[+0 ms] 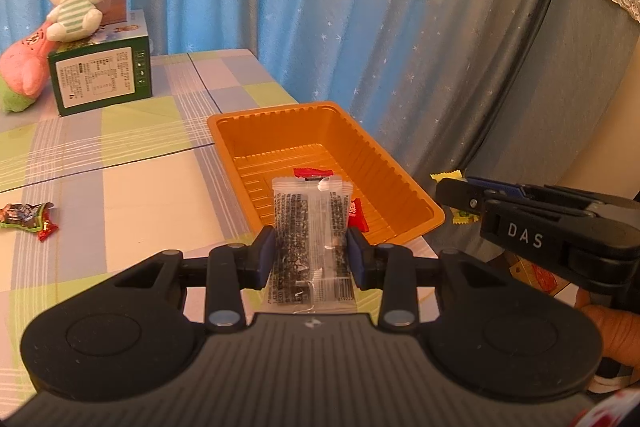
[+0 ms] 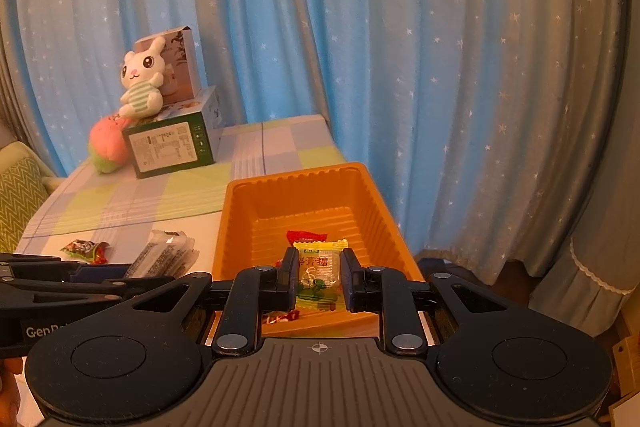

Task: Organize snacks
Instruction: 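Lower the held seed packet and yellow candy into the orange tray with both tools, then open the left tool to drop the seed packet while the right tool releases the yellow candy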

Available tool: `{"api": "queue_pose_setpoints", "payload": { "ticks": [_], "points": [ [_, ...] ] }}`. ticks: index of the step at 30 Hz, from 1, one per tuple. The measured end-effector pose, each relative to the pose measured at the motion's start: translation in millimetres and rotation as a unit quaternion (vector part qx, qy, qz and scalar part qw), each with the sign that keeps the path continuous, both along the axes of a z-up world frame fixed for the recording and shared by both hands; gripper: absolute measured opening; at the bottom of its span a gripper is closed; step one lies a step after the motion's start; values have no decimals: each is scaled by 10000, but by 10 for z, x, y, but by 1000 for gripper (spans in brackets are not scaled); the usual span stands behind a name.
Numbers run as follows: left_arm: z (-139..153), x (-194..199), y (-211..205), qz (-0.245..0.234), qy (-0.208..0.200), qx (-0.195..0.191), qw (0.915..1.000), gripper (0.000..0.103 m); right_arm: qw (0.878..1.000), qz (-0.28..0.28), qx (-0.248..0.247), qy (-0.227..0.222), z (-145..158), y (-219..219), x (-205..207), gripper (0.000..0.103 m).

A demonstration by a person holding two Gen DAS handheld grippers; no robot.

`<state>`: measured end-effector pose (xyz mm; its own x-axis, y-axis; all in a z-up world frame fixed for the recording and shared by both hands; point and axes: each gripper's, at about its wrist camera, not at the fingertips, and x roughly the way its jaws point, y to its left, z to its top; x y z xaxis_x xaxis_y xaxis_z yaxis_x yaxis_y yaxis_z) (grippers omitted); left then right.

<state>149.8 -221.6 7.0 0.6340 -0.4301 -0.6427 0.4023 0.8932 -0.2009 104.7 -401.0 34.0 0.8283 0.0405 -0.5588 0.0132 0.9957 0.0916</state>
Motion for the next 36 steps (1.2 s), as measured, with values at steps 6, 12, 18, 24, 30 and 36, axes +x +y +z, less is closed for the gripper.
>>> {"api": "queue_pose_setpoints", "payload": {
  "ticks": [6, 12, 18, 24, 30, 36],
  "points": [
    [-68, 206, -110, -60, 69, -41, 9999, 34, 10000, -32, -7, 79, -43, -105, 155, 22],
    [-138, 483, -193, -37, 147, -70, 9999, 34, 9998, 1, -25, 188, -126, -185, 426, 22],
    [-222, 767, -289, -6, 170, 7, 9999, 34, 9995, 148, -42, 267, -234, -232, 729, 22],
    [-346, 1031, -338, 50, 289, -1, 9996, 34, 9991, 178, -114, 379, -321, -259, 1014, 22],
    [-457, 1225, -349, 95, 436, -77, 9990, 34, 9984, 227, -166, 498, -409, -274, 1253, 22],
    [-518, 1385, -390, 94, 506, -112, 9986, 34, 9980, 257, -115, 572, -468, -281, 1441, 22]
  ]
}}
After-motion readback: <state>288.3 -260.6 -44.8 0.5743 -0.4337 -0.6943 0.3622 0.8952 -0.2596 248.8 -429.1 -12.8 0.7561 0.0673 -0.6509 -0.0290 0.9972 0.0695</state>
